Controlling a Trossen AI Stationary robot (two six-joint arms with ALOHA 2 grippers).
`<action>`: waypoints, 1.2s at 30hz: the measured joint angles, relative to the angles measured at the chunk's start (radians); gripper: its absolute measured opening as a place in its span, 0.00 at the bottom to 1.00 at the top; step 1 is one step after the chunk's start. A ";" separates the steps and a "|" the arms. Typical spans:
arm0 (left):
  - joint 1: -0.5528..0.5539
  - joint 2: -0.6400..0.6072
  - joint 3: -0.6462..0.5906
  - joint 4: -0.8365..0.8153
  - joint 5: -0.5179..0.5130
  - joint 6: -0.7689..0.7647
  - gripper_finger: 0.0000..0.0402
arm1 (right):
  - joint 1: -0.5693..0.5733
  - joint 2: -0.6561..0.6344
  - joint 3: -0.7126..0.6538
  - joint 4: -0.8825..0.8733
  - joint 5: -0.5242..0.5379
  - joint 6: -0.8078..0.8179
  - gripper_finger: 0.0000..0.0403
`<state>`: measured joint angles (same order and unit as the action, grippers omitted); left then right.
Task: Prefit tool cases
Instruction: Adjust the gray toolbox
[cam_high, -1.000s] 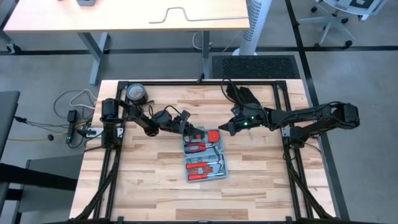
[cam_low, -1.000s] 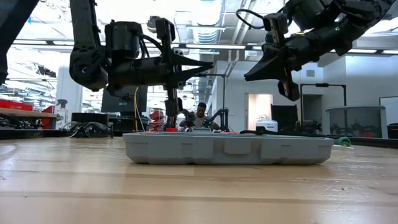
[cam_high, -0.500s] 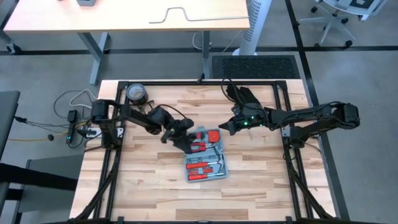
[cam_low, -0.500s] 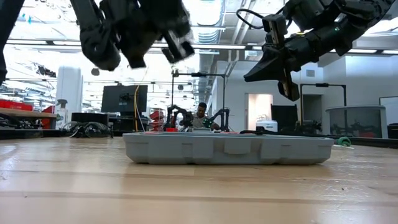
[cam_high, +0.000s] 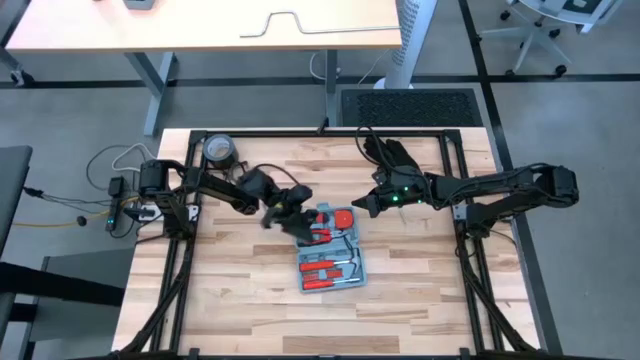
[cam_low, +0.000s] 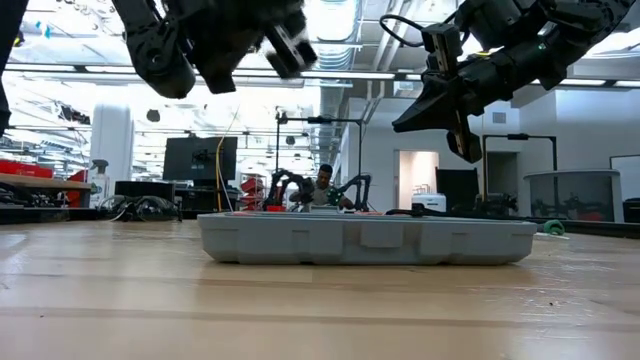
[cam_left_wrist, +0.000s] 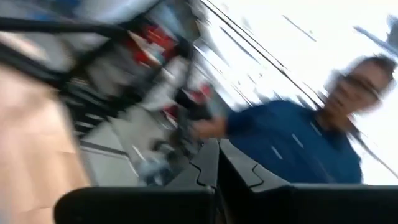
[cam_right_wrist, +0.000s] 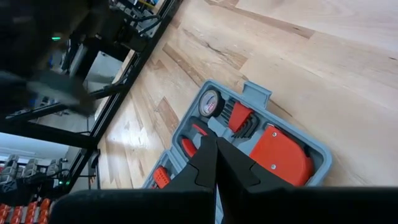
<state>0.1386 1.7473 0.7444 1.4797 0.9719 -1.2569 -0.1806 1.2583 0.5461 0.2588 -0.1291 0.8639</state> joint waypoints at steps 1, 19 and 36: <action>0.007 0.000 0.000 -0.059 -0.043 0.016 0.00 | 0.000 0.000 0.000 0.000 0.000 0.000 0.03; -0.117 -0.367 0.000 -1.561 -1.262 0.785 0.00 | 0.087 0.120 0.000 -0.055 0.040 0.057 0.03; -0.198 -0.338 -0.142 -1.556 -1.245 0.676 0.00 | 0.132 0.446 0.196 -0.107 0.082 0.049 0.00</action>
<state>-0.0593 1.4097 0.6024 -0.0760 -0.2734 -0.5806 -0.0488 1.7039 0.7423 0.1523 -0.0467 0.9127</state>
